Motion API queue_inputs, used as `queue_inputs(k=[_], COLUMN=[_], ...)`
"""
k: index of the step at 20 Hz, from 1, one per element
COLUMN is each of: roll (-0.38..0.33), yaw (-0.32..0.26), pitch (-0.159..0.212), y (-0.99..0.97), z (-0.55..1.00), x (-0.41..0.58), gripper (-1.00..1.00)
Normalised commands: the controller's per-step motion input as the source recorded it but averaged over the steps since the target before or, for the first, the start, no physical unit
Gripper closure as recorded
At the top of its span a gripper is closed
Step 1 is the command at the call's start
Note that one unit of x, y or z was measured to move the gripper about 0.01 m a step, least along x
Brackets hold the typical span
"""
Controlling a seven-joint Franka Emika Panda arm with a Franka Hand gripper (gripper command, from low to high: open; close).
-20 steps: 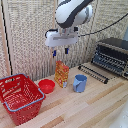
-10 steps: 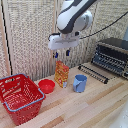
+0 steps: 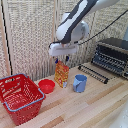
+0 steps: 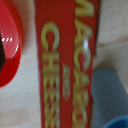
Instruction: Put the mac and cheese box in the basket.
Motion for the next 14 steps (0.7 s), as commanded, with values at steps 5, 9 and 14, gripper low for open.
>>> queue_inputs(k=[5, 9, 14], roll=[-0.002, 0.0, 0.0], yaw=[-0.001, -0.039, -0.064], pitch=[0.044, 0.017, 0.027], y=[-0.16, -0.08, 0.0], z=[-0.22, 0.0, 0.07], x=[0.241, 0.12, 0.076], gripper=[1.0, 1.0, 1.0])
